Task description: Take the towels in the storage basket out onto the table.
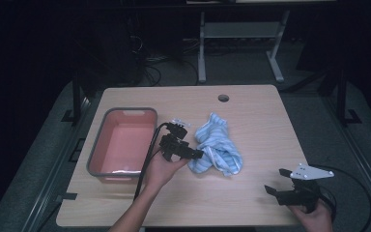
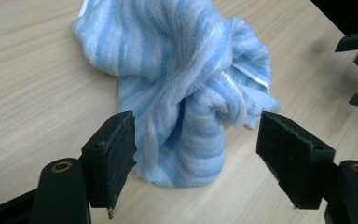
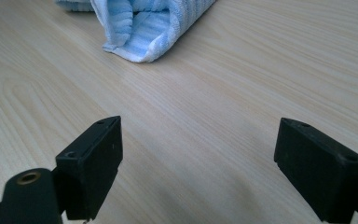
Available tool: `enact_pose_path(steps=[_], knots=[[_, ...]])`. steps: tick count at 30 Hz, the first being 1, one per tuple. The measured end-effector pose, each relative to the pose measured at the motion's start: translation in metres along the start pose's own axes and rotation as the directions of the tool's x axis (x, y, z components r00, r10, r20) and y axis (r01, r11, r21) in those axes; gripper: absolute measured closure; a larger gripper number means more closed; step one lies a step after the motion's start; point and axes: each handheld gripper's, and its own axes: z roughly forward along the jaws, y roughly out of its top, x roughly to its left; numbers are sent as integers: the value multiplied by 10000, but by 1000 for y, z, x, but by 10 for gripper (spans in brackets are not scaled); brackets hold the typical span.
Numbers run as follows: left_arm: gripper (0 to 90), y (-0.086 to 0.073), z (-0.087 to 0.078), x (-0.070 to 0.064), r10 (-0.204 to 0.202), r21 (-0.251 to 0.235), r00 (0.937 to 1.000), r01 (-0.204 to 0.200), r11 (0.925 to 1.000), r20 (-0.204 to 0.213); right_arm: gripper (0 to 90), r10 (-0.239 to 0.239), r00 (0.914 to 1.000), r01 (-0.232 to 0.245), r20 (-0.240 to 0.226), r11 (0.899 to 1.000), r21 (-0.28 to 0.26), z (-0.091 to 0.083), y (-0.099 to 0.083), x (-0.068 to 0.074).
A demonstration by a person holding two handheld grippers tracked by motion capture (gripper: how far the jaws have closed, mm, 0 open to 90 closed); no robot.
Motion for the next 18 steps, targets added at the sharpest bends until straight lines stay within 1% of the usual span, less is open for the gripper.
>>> enact_pose_path(steps=[4, 6, 7, 11, 12, 15, 18], knots=[[274, -6, 0, -1, 5, -44, 10000, -5, 10000, 20, 147, -19, 10000, 19, 12, 10000, 8, 0, 0, 0], [273, -9, -1, -2, 128, 64, 9999, -128, 9999, 25, 147, 10, 10000, -10, 16, 10000, 26, 0, 0, 0], [273, -10, 0, -2, 65, -25, 10000, -65, 10000, 24, 147, -16, 10000, 15, 14, 10000, 17, 0, 0, 0], [274, -17, -1, -4, 228, 115, 9997, -228, 9997, -12, 147, 54, 10000, -54, 9, 10000, 9, 0, 0, 0], [273, -18, -1, -5, 164, 134, 9999, -164, 9998, 44, 147, 61, 10000, -61, 5, 10000, 8, 0, 0, 0], [273, -22, -1, -6, 156, 61, 9999, -156, 9999, 72, 147, 59, 10000, -59, 8, 10000, 2, 0, -1, 0], [273, -26, -2, -7, 256, 54, 9997, -256, 9997, 56, 147, 59, 10000, -59, 23, 10000, -4, 0, -1, 0]])
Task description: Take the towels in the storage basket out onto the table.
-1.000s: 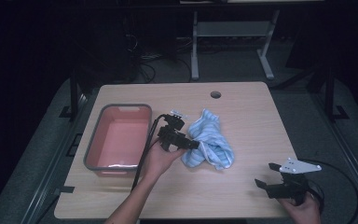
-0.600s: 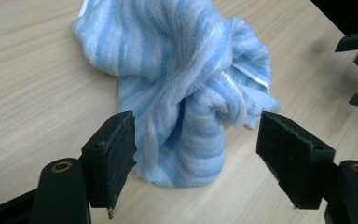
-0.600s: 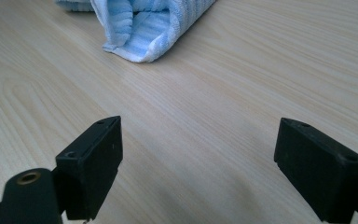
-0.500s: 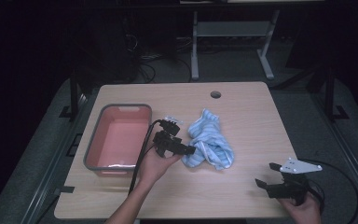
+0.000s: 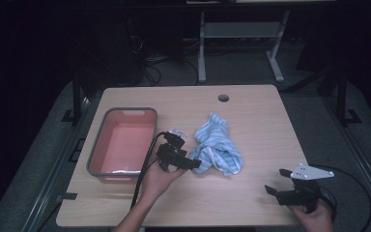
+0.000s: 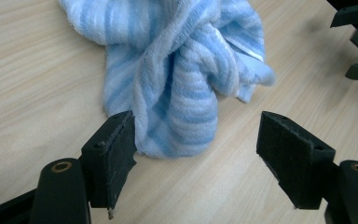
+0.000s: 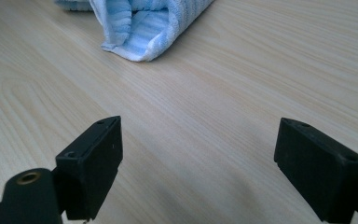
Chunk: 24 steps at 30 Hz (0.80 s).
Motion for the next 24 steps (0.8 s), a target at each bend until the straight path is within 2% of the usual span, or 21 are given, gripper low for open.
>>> enact_pose_path(steps=[3, 5, 17, 24], knots=[[270, -5, 0, -1, 12, 90, 10000, -13, 10000, 81, 147, 34, 10000, -34, -2, 10000, 11, 0, 0, 0], [268, -9, 2, -2, -45, -21, 9999, 46, 10000, 118, 147, -7, 10000, 7, 1, 10000, 25, 1, 0, 0], [265, -25, 2, -11, 378, 72, 9990, -380, 9993, 248, 147, -4, 10000, 4, 7, 10000, 68, 1, 0, 1], [264, -38, 2, -13, 300, -30, 9988, -299, 9995, 375, 147, 7, 10000, -7, 18, 10000, 100, 1, 0, 1]])
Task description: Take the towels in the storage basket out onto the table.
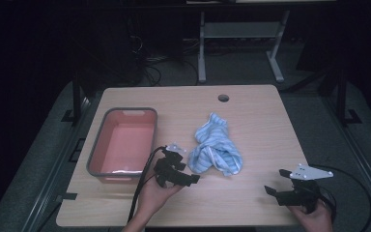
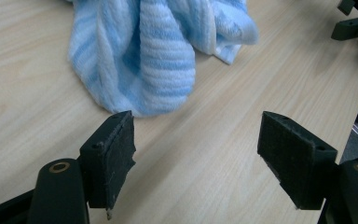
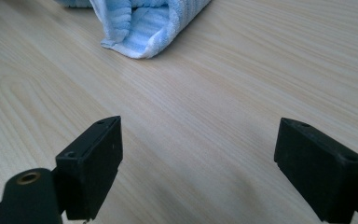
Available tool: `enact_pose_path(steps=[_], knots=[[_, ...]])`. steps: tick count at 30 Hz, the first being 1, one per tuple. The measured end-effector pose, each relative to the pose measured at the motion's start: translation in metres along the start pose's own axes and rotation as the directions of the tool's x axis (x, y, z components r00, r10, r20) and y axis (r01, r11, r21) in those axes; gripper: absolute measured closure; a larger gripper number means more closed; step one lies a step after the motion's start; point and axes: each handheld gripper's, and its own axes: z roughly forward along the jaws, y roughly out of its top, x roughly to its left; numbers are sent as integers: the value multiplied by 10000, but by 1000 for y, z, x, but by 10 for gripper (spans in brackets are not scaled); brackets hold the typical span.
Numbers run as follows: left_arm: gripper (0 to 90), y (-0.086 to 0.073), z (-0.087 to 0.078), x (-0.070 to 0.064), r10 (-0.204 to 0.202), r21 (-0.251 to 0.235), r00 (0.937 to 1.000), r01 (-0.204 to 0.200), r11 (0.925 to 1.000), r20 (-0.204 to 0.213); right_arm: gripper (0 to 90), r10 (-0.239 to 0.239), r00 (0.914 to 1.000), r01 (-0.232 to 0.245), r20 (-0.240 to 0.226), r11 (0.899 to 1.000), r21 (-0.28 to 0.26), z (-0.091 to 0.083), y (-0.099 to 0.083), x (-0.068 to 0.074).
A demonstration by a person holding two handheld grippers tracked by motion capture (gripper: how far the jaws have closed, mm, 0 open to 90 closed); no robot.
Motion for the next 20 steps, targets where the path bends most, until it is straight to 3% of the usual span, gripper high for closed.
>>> enact_pose_path(steps=[5, 7, 8, 15, 16, 20], knots=[[261, -6, 1, -3, 161, 102, 9999, -161, 9998, 17, 147, 12, 10000, -12, 19, 10000, 8, 0, 0, 1], [259, -9, 2, -4, 42, 3, 9999, -42, 10000, 112, 147, 15, 10000, -16, 11, 10000, 37, 1, 0, 1], [259, -10, 1, -4, 209, 109, 9997, -210, 9997, 94, 147, 24, 10000, -24, 13, 10000, 45, 1, 0, 1], [257, -21, 1, -4, -15, -49, 9999, 16, 10000, 119, 147, -1, 10000, 1, 15, 10000, 31, 1, -1, 1], [256, -22, 0, -3, 135, 84, 9999, -136, 9999, 99, 147, 9, 10000, -9, 10, 10000, 32, 0, -1, 2], [256, -24, 1, -7, 101, -3, 9999, -101, 9999, 82, 147, -14, 10000, 14, -2, 10000, -19, 0, -2, 2]])
